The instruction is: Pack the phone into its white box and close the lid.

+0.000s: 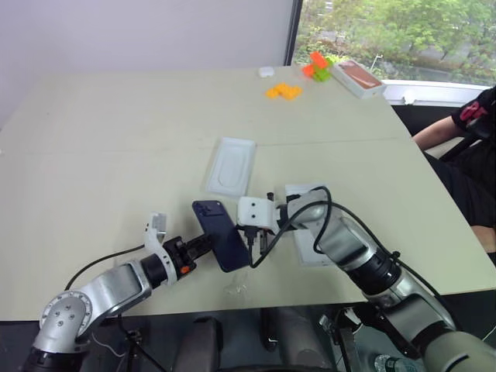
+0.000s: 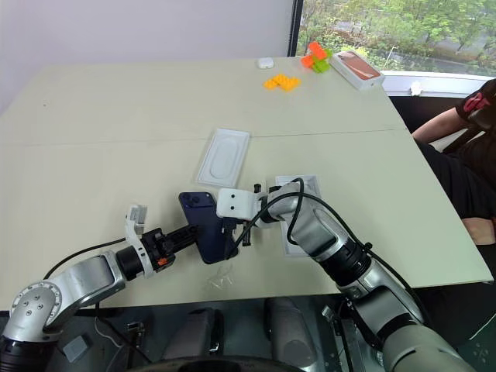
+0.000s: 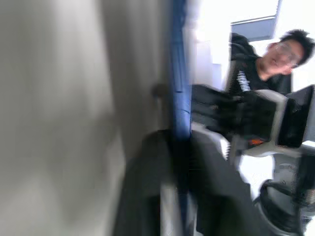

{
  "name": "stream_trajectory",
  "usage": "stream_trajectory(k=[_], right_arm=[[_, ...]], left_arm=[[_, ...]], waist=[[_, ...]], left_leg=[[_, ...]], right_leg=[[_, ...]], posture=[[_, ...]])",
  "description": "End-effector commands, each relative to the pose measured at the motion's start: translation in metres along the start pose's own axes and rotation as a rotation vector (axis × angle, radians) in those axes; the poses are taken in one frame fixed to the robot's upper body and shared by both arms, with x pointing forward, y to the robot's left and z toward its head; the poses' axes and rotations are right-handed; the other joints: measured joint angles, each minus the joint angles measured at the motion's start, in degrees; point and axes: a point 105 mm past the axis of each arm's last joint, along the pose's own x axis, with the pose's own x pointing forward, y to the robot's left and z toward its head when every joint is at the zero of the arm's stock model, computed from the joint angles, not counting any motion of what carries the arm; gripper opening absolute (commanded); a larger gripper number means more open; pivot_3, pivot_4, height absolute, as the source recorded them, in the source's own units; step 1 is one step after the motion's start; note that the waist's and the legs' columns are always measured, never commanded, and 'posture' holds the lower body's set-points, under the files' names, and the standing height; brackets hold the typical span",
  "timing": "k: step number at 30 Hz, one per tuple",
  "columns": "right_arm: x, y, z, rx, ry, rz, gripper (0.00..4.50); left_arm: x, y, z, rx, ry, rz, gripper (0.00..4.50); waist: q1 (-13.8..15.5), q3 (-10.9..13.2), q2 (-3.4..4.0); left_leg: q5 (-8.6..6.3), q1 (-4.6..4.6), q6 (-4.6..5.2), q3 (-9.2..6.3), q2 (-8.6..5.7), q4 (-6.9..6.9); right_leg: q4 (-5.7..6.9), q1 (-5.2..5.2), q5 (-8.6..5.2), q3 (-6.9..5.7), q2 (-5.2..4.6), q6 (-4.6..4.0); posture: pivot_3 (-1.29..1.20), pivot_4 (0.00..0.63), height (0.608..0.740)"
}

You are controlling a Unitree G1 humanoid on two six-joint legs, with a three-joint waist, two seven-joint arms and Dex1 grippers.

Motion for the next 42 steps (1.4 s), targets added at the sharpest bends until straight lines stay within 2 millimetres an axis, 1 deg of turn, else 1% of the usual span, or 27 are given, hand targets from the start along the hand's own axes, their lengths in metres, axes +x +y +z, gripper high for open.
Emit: stream_trajectory(k=[1, 7, 11, 15, 19, 22, 24, 25, 26, 27, 30, 33, 37, 40, 42], right_arm=[[0.013, 0.018, -0.006, 0.026, 0.014, 0.071, 0.00], [0.011, 0.016, -0.006, 0.018, 0.018, 0.061, 0.00], [0.002, 0.004, -0.004, 0.006, 0.019, 0.005, 0.00], [-0.013, -0.013, -0.001, 0.001, 0.019, -0.074, 0.00], [-0.027, -0.027, 0.006, 0.016, -0.013, -0.130, 0.00], [-0.033, -0.039, 0.015, 0.051, -0.050, -0.164, 0.86], [-0.031, -0.046, 0.019, 0.048, -0.061, -0.191, 1.83], [-0.029, -0.049, 0.021, 0.047, -0.062, -0.205, 2.41], [-0.026, -0.052, 0.022, 0.041, -0.060, -0.210, 2.81], [-0.024, -0.054, 0.022, 0.035, -0.059, -0.211, 3.38], [-0.015, -0.059, 0.023, 0.035, -0.059, -0.205, 3.38], [-0.007, -0.063, 0.020, 0.045, -0.045, -0.201, 3.38], [-0.003, -0.062, 0.013, 0.060, -0.026, -0.191, 3.38], [-0.001, -0.060, 0.005, 0.075, 0.002, -0.187, 2.60], [-0.002, -0.060, 0.004, 0.074, 0.002, -0.193, 1.67]], left_arm=[[0.001, -0.016, 0.001, 0.021, 0.002, -0.067, 0.06], [0.001, -0.014, 0.002, 0.022, -0.001, -0.061, 0.06], [-0.005, -0.018, 0.007, 0.016, -0.045, -0.091, 0.06], [-0.020, -0.025, 0.015, 0.028, -0.121, -0.140, 0.06], [-0.035, -0.024, 0.027, 0.020, -0.221, -0.148, 0.06], [-0.046, -0.015, 0.038, 0.008, -0.285, -0.111, 0.00], [-0.050, -0.010, 0.041, 0.007, -0.300, -0.088, 0.00], [-0.052, -0.009, 0.043, 0.008, -0.305, -0.079, 0.00], [-0.054, -0.007, 0.046, 0.008, -0.313, -0.069, 0.00], [-0.056, -0.005, 0.048, 0.008, -0.321, -0.063, 0.00], [-0.059, -0.003, 0.053, 0.015, -0.335, -0.049, 0.00], [-0.060, -0.002, 0.056, 0.023, -0.341, -0.043, 0.00], [-0.061, -0.004, 0.056, 0.027, -0.344, -0.046, 0.00], [-0.061, -0.005, 0.054, 0.029, -0.344, -0.050, 0.00], [-0.060, -0.005, 0.054, 0.028, -0.343, -0.051, 0.00]], waist=[[0.0, 0.0, 0.00], [-0.1, 0.0, -0.01], [-0.1, 0.0, 0.00], [0.0, 0.0, 0.02], [0.4, 0.1, 0.03], [0.5, 0.1, 0.02], [0.5, 0.1, 0.02], [0.6, 0.1, 0.02], [0.5, 0.1, 0.02], [0.6, 0.1, 0.02], [0.6, 0.1, 0.02], [0.6, 0.1, 0.02], [1.2, 0.1, 0.02], [1.5, 0.1, 0.02], [1.5, 0.1, 0.02]], left_leg=[[0.00, -0.01, 0.00, 0.00, 0.00, 0.03], [0.00, 0.00, 0.00, 0.01, -0.07, 0.05], [0.00, 0.00, -0.01, 0.01, -0.07, 0.05], [0.01, -0.06, -0.01, 0.01, -0.07, 0.04], [0.01, -0.11, -0.02, 0.00, -0.15, 0.06], [0.01, -0.17, -0.01, 0.02, -0.22, 0.10], [0.01, -0.19, -0.01, 0.02, -0.24, 0.09], [0.01, -0.18, -0.01, 0.02, -0.23, 0.07], [0.00, -0.18, -0.01, 0.01, -0.23, 0.05], [0.00, -0.18, -0.01, 0.01, -0.24, 0.05], [0.01, -0.19, -0.01, 0.01, -0.23, 0.05], [0.01, -0.20, -0.01, 0.02, -0.24, 0.06], [0.00, -0.21, -0.01, 0.02, -0.25, 0.06], [0.01, -0.21, -0.01, 0.02, -0.25, 0.05], [0.00, -0.20, -0.01, 0.02, -0.25, 0.06]], right_leg=[[0.00, 0.01, 0.00, 0.00, 0.00, 0.00], [0.01, 0.03, 0.00, 0.01, -0.03, 0.00], [0.01, 0.02, 0.01, 0.01, -0.03, -0.01], [0.01, -0.03, 0.10, 0.01, -0.03, -0.15], [-0.01, -0.03, 0.11, 0.01, -0.08, -0.18], [-0.05, -0.03, 0.11, 0.02, -0.16, -0.18], [-0.06, -0.04, 0.11, 0.02, -0.17, -0.18], [-0.07, -0.04, 0.11, 0.02, -0.16, -0.17], [-0.07, -0.04, 0.11, 0.02, -0.15, -0.17], [-0.06, -0.04, 0.11, 0.02, -0.14, -0.17], [-0.06, -0.04, 0.11, 0.02, -0.14, -0.17], [-0.07, -0.04, 0.11, 0.02, -0.16, -0.17], [-0.08, -0.04, 0.12, 0.02, -0.18, -0.17], [-0.08, -0.05, 0.12, 0.02, -0.18, -0.17], [-0.07, -0.04, 0.12, 0.02, -0.18, -0.17]], posture=[[0.00, 0.150, 0.740], [0.00, 0.150, 0.740], [0.00, 0.150, 0.740], [0.00, 0.150, 0.740], [0.00, 0.150, 0.740], [0.00, 0.150, 0.740], [0.00, 0.150, 0.740], [0.00, 0.150, 0.740], [0.00, 0.150, 0.740], [0.00, 0.150, 0.740], [0.00, 0.150, 0.740], [0.00, 0.150, 0.740], [0.00, 0.150, 0.740], [0.00, 0.150, 0.740], [0.00, 0.150, 0.740]])
